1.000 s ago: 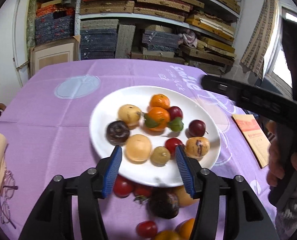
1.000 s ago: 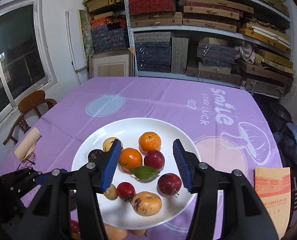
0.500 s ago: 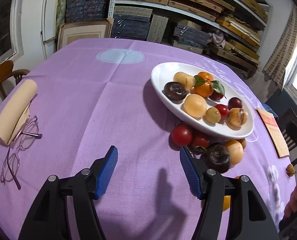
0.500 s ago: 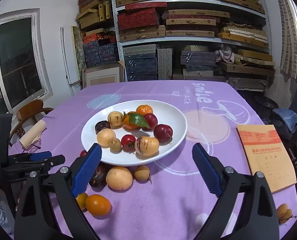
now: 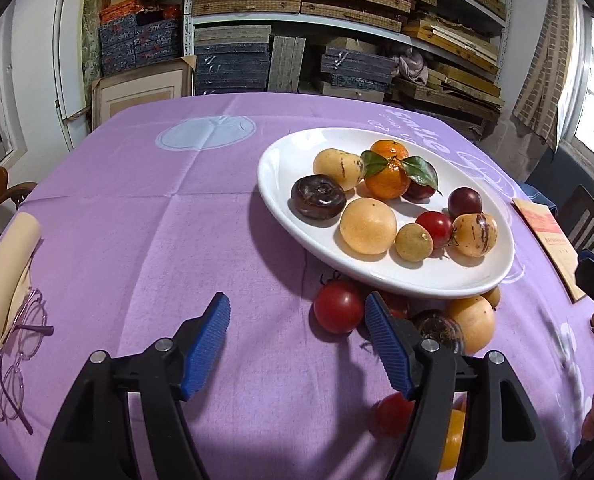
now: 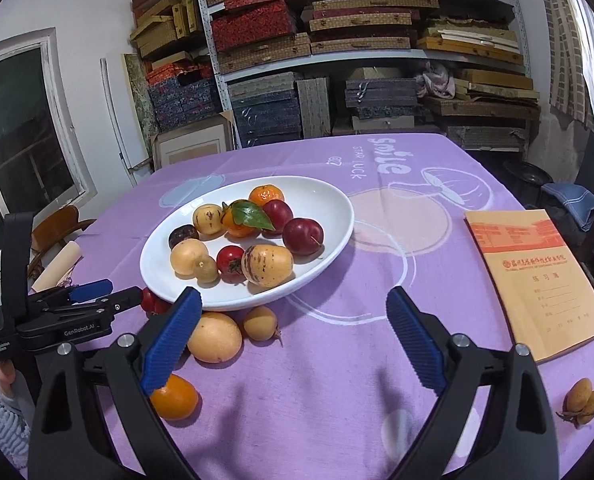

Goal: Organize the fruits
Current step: 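Withdraw both grippers from the plate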

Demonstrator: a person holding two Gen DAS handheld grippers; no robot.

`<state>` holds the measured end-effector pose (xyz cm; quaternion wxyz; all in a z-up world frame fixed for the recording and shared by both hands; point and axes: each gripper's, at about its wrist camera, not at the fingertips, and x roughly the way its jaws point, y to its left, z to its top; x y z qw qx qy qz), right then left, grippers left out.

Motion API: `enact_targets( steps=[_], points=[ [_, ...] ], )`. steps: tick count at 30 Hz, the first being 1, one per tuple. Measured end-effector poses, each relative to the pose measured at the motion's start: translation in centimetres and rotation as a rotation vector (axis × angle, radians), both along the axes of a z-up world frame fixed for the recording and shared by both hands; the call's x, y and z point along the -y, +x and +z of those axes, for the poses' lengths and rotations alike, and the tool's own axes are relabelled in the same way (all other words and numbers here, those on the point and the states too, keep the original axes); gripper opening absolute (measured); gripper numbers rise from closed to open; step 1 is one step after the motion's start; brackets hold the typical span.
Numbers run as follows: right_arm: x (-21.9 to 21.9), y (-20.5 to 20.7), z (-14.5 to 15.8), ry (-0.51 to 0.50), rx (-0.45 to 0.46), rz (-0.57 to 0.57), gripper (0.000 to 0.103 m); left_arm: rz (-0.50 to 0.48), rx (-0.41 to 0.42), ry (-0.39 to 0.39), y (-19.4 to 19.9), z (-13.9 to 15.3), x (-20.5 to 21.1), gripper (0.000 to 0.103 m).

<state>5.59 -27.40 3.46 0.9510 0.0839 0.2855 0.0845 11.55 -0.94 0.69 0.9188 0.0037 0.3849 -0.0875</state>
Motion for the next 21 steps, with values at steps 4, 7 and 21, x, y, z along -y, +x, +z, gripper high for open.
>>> enact_targets(
  steps=[4,7,21],
  points=[
    [-0.1,-0.1,0.0,-0.003,-0.001,0.009,0.093,0.020,-0.016,0.002,1.0,-0.5,0.1,0.075],
    [-0.3,0.1,-0.1,-0.006,-0.005,0.014,0.093,0.023,-0.022,0.014,1.2,-0.7,0.4,0.079],
    [-0.1,0.2,-0.3,0.014,-0.010,0.011,0.094,0.083,-0.096,-0.027,0.5,-1.1,-2.7,0.084]
  ],
)
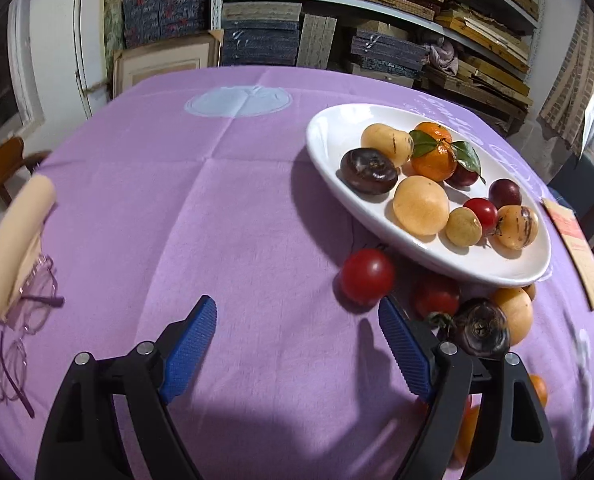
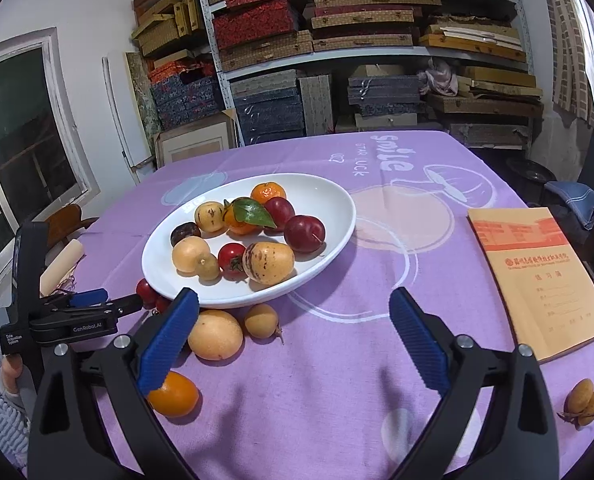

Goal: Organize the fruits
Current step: 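Withdraw both grippers from the plate, then grasp the red tomato with the left gripper and lift it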

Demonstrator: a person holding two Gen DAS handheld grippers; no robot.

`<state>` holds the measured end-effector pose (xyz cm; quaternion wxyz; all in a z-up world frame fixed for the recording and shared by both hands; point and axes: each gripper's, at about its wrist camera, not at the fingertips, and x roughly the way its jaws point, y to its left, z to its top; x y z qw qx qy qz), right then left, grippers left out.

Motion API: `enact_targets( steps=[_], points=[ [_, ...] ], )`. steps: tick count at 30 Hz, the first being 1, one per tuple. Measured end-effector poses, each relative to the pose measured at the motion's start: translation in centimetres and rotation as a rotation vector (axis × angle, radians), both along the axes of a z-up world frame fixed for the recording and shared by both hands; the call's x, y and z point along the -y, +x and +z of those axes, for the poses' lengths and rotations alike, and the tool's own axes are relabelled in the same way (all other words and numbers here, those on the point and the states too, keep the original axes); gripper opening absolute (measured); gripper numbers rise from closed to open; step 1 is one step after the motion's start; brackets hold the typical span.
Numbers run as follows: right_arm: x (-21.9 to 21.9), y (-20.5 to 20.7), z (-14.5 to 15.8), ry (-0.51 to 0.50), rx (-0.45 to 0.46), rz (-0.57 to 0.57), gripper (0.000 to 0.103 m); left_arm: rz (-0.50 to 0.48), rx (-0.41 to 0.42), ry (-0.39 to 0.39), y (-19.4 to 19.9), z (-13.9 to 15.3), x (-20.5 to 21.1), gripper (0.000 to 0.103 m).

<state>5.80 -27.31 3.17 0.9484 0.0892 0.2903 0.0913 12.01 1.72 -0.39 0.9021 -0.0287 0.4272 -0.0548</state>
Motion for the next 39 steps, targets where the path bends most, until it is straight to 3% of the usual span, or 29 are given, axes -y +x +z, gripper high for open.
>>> enact_targets(
  steps=[5,10,15,17,21,23,25,29,32,39],
  points=[
    [0.0,0.0,-0.1,-0.009,-0.004,0.004,0.095,-0.030,0.023,-0.032,1.0,0.6,0.5,0.084],
    [0.1,0.1,-0.3,0.006,-0.008,-0.003,0.095,-0.077,0.043,0.036,1.2,0.2,2.6,0.084],
    [0.0,0.1,-0.4,0.004,-0.014,0.000,0.095,-0.074,-0.002,-0.021,2.1,-0.4,1.7,0.084],
    [0.1,0.1,-0.4,0.005,-0.013,-0.001,0.095,-0.076,-0.005,0.002,2.1,-0.5,1.8,0.085],
    [0.1,0.1,-0.4,0.006,-0.016,-0.003,0.095,-0.014,0.012,0.038,1.9,-0.3,1.1,0.089],
    [0.2,0.1,-0.4,0.005,-0.015,-0.002,0.095,0.031,0.033,0.031,1.9,-0.1,0.2,0.089],
    [0.1,0.1,-0.4,0.004,-0.015,-0.001,0.095,0.043,0.001,0.005,2.5,-0.5,-0.4,0.089],
    [0.2,0.1,-0.5,0.005,-0.017,-0.003,0.095,0.004,0.022,-0.006,2.7,-0.1,0.1,0.086],
    [0.3,0.1,-0.5,0.011,-0.018,-0.007,0.095,-0.049,-0.001,-0.001,2.7,-0.4,0.7,0.074],
    [0.3,0.1,-0.5,0.010,-0.017,-0.007,0.095,-0.051,-0.002,-0.042,1.5,-0.4,0.0,0.071]
  ],
)
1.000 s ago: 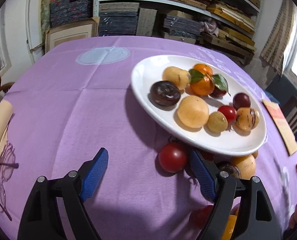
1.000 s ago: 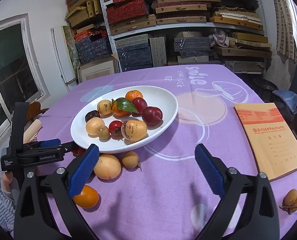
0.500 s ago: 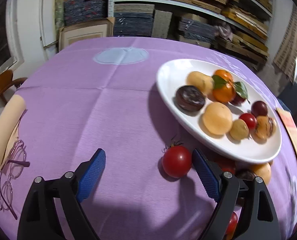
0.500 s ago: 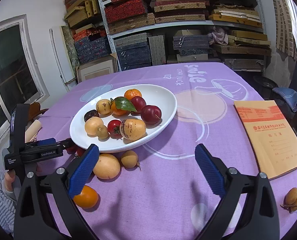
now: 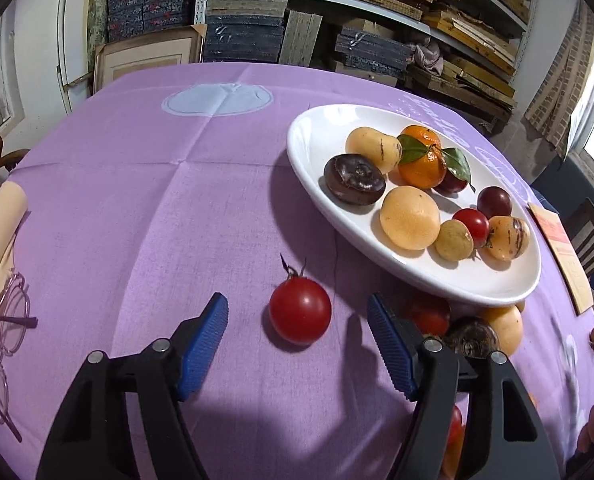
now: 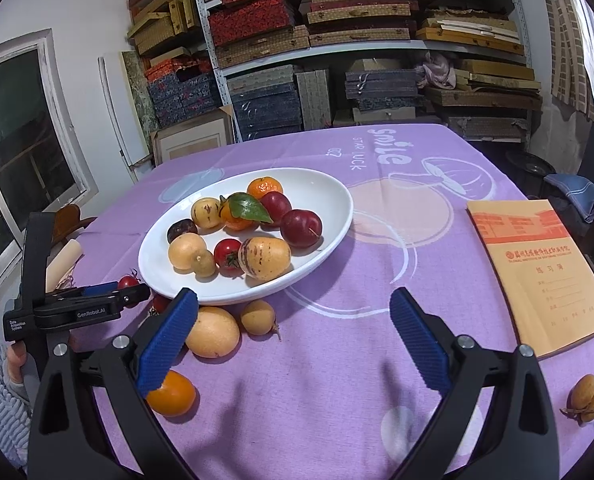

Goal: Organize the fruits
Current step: 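Grasp the red tomato with the left gripper and lift it, then carry the tomato toward the plate with the left gripper while the right grasps a large orange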

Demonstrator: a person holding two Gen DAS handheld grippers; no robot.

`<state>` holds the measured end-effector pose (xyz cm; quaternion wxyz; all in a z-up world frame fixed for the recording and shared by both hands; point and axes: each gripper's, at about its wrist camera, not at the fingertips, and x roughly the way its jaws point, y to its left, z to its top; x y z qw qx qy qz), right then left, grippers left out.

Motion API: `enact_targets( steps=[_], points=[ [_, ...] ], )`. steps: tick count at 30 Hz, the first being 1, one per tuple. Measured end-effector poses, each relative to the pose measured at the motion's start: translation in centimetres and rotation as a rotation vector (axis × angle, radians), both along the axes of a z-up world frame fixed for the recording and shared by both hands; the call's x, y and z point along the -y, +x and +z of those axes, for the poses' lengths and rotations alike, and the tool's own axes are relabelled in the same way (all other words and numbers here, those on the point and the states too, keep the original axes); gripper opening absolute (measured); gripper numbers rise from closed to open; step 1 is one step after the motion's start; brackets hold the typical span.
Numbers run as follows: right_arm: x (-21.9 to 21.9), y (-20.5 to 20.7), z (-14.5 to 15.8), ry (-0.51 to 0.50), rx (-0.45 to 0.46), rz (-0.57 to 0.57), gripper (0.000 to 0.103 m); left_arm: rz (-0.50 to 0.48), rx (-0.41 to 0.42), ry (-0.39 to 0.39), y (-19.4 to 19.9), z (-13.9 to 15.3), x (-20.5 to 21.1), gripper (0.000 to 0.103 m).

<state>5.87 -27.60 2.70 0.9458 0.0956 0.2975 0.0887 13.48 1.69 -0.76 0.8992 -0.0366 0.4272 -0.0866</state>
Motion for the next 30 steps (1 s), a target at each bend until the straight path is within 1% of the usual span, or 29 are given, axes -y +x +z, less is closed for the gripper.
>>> enact_targets(
  steps=[1,3,4,6,7,9,15,20,23,27,30],
  points=[
    [0.0,0.0,0.0,0.001,0.000,0.001,0.095,0.007,0.005,-0.005,-0.2,0.0,-0.2,0.069],
    [0.0,0.0,0.0,-0.001,0.000,0.002,0.095,0.017,0.013,-0.013,-0.3,0.2,-0.5,0.058],
    [0.0,0.0,0.0,-0.003,0.000,0.003,0.095,0.023,0.016,-0.019,-0.2,0.2,-0.6,0.056],
    [0.0,0.0,0.1,-0.005,0.001,0.005,0.095,0.027,0.005,-0.023,-0.1,0.0,-0.8,0.046],
    [0.0,0.0,0.1,-0.005,0.001,0.005,0.095,0.029,0.012,-0.019,-0.2,0.1,-0.8,0.044],
    [0.0,0.0,0.1,-0.004,0.000,0.003,0.095,0.015,0.007,-0.018,-0.3,0.0,-0.7,0.031],
    [-0.2,0.0,0.1,-0.005,-0.006,0.008,0.095,0.008,0.026,-0.025,-0.8,0.2,-0.8,0.030],
    [-0.3,-0.1,0.2,-0.009,-0.011,0.024,0.095,0.041,0.122,0.029,-2.9,1.8,-0.8,0.030],
    [-1.3,-0.8,0.3,-0.021,-0.017,0.068,0.095,0.068,0.155,0.038,-5.2,2.6,-1.3,0.030],
    [-4.9,-3.1,0.2,-0.087,-0.009,0.166,0.095,0.080,0.181,0.042,-7.7,3.1,-1.9,0.030],
    [-7.4,-4.6,-0.8,-0.167,-0.012,0.189,0.094,0.066,0.176,0.026,-8.2,3.2,-1.9,0.030]
  ],
)
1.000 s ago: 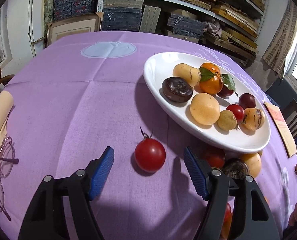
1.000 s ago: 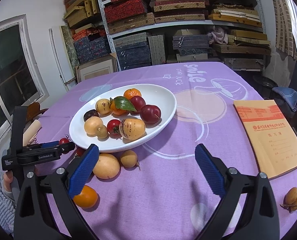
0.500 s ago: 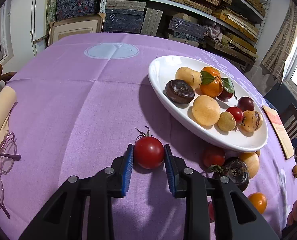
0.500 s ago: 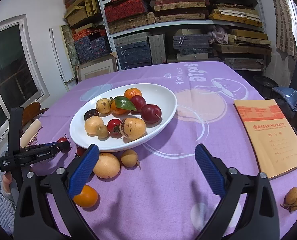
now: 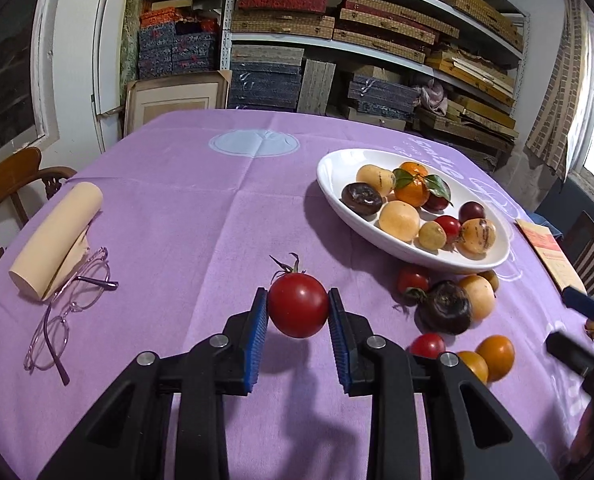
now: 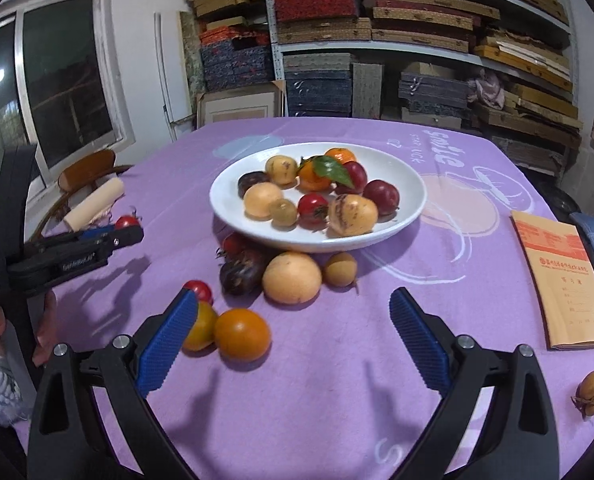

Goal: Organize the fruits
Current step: 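Carry the tomato toward the plate with the left gripper while the right grasps a large orange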

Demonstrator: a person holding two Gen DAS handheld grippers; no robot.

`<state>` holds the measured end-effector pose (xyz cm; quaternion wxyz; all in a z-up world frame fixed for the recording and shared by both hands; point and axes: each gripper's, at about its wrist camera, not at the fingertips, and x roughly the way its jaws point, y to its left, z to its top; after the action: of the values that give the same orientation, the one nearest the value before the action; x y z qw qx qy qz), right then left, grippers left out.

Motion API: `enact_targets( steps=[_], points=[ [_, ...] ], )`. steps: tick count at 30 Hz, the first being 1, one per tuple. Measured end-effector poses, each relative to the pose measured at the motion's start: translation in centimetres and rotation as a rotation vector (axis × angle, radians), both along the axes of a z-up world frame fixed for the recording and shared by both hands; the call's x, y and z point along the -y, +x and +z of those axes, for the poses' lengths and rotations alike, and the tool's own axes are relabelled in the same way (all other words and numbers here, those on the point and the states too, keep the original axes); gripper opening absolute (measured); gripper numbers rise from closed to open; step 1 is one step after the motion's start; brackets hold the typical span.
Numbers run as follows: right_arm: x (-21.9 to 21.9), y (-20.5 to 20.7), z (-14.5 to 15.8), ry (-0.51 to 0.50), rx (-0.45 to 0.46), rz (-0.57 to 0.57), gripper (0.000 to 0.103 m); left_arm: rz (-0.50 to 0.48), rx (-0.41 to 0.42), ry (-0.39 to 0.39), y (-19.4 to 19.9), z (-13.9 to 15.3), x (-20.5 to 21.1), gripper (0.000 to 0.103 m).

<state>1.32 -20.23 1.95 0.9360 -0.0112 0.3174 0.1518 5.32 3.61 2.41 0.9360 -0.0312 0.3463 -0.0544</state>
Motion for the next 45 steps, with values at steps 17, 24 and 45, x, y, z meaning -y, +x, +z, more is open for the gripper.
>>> enact_targets(
  steps=[17,24,45],
  points=[
    [-3.0,2.5,-2.9,-0.047,-0.140,0.042,0.064,-0.045,-0.034,-0.034,-0.2,-0.4,0.1,0.030],
    [-2.9,3.5,-3.4,0.019,-0.200,0.073,0.048,-0.052,-0.031,-0.030,-0.2,-0.3,0.4,0.031],
    [-0.8,2.5,-2.0,0.073,-0.139,0.033,0.040,-0.061,-0.123,-0.030,0.8,-1.9,0.4,0.030]
  ],
)
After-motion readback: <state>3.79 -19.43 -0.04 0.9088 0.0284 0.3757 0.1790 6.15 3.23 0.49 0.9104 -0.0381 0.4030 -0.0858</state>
